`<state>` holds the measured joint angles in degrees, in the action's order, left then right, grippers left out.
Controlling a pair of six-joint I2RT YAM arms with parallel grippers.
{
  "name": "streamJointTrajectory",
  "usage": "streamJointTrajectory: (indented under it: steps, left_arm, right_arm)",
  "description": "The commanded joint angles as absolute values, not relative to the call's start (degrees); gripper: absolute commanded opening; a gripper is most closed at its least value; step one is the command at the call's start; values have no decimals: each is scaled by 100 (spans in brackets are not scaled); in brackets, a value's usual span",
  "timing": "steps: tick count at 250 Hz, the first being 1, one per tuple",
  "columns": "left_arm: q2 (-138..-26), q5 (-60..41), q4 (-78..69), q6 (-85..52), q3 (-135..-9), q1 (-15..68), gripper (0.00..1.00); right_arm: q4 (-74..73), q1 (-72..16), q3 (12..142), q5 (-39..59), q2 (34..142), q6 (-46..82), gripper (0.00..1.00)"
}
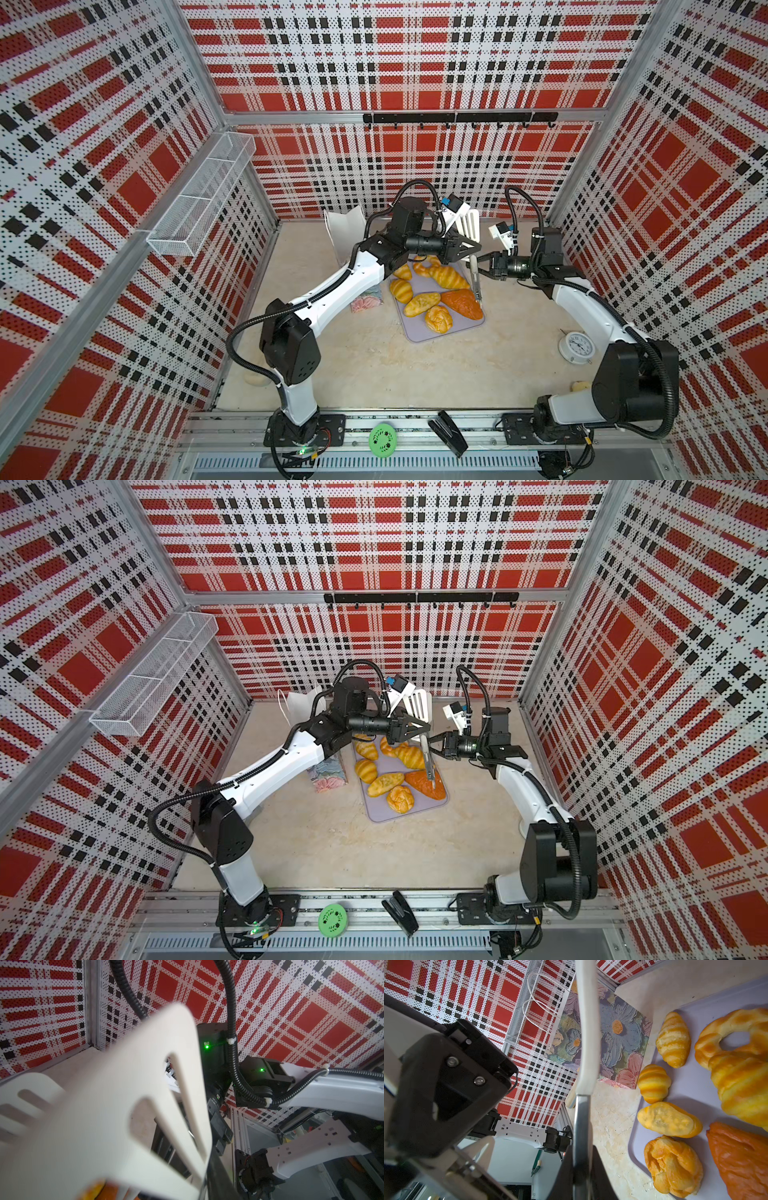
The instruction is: Place the fake bread into the paper bag
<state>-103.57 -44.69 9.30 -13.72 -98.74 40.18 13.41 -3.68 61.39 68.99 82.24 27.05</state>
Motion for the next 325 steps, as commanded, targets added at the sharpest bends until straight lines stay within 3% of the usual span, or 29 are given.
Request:
streamJointTrajectory:
  steps: [1,41,58,77,101,149,247,325]
  left_arm:
    - [-10389,-4680,614,-1448,-9969,4039,18]
    - [-10361,-4711,453,-1499,-9924,4038,14]
    - [-10341,-4711,418,-1513,-9905,4038,13]
    - [-10312,-4711,347,-1520,-9854,4035,12]
    - [-10266,-4702,273,-1538,-9785,4033,12]
    - [-10260,-4752,141,-1593,-9747,4016,12]
    - [-10291,-4746,39,-1605,-9751,4061,12]
    - [-10283,-4710,18,-1535,-9768,4189,13]
  right_arm:
    - [1327,-380,6380,6780,8245,2590,16]
    - [1795,-344,6434,6458,8094,2019,30]
    - [1828,-248,6387,6354,8006,1985,48]
    - [1645,-41,6227,6315,7853,2066,55]
    - [650,300,5681,6414,7546,2687,80]
    - [-1931,624,4679,6859,7028,4119,100]
    - [-4757,351,3953,7277,7105,5906,100]
    - [-4345,-148,4100,7083,7315,5593,100]
